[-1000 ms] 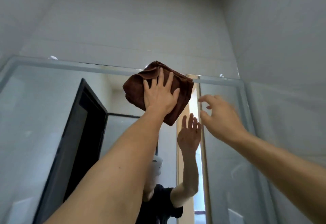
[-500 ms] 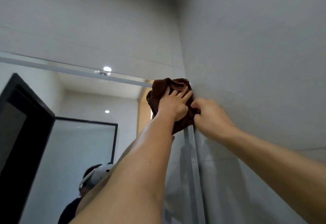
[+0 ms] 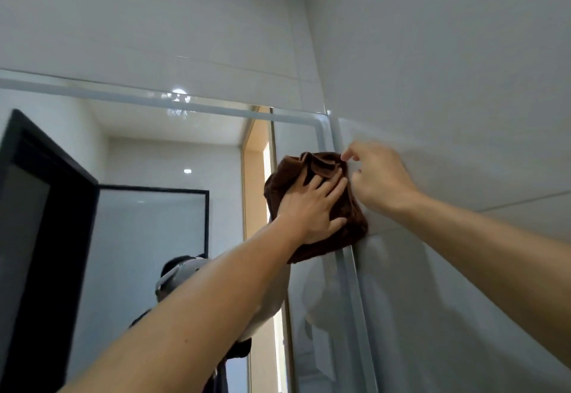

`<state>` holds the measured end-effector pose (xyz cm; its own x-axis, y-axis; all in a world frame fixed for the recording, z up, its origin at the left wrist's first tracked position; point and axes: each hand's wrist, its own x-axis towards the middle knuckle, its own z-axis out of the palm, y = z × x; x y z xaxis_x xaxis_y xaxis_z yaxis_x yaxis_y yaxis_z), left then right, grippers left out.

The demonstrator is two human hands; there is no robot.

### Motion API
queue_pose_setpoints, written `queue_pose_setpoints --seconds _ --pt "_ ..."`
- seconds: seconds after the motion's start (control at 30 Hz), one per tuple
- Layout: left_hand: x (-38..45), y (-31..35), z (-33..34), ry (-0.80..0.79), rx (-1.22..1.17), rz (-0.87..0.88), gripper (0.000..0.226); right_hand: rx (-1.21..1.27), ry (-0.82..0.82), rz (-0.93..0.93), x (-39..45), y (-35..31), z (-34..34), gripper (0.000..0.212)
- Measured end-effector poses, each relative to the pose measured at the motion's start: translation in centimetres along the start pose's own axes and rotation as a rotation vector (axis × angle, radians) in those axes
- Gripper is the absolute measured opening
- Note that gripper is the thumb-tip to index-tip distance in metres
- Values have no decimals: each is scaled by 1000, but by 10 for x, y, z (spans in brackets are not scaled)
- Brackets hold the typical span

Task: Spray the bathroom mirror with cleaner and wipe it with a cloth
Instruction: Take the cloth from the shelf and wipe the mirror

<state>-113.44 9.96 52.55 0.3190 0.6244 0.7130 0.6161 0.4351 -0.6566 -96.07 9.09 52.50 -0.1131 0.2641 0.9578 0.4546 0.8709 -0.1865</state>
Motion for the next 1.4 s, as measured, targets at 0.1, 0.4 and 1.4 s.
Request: queue_pose_setpoints --seconds 0.1,0.4,1.4 --pt "-26 -10 -3 -62 27 140 80 -22 -41 0 -3 -16 7 37" --pt "-40 -156 -45 103 70 -476 82 -43 -70 -24 0 -50 11 47" --pt "-288 -131 -33 89 56 -599 81 349 57 -130 -62 -197 81 37"
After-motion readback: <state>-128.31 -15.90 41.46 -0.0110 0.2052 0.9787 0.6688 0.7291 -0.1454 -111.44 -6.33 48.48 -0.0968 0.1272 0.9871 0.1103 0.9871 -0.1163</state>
